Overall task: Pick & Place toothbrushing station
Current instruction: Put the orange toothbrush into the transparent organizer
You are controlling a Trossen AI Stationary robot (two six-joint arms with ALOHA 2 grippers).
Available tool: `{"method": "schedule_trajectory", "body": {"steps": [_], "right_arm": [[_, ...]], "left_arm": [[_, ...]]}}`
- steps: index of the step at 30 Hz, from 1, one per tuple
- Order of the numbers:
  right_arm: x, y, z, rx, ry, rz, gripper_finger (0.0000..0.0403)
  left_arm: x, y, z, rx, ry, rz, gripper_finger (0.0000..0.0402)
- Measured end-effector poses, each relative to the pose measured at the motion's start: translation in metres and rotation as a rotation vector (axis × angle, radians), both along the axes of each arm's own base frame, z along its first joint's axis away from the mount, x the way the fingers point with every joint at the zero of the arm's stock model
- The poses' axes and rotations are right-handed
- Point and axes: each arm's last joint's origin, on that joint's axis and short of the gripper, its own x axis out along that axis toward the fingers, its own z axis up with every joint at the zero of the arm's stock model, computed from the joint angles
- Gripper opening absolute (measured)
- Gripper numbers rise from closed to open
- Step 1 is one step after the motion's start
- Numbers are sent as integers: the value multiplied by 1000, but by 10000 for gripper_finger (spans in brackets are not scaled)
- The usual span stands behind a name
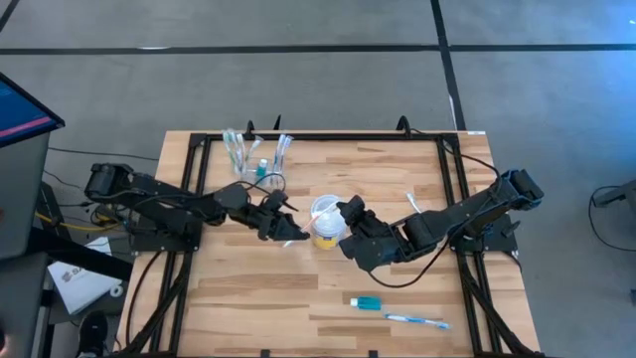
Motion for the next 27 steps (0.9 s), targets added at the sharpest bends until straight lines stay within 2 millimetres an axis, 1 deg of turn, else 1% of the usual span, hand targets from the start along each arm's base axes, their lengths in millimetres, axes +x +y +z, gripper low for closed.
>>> {"method": "schedule_trajectory", "body": {"steps": [4,9,15,27], "right_arm": [[0,0,0,0,-1,-1,0],[0,0,0,1,0,0,0],[0,0,0,1,0,0,0],[0,0,0,2,0,1,0]], "left_arm": [[6,-1,3,-12,-3,-27,149],[6,1,3,-14,1,-28,146],[6,5,3,-13,1,-25,125],[6,6,2,-12,6,-25,87]]}}
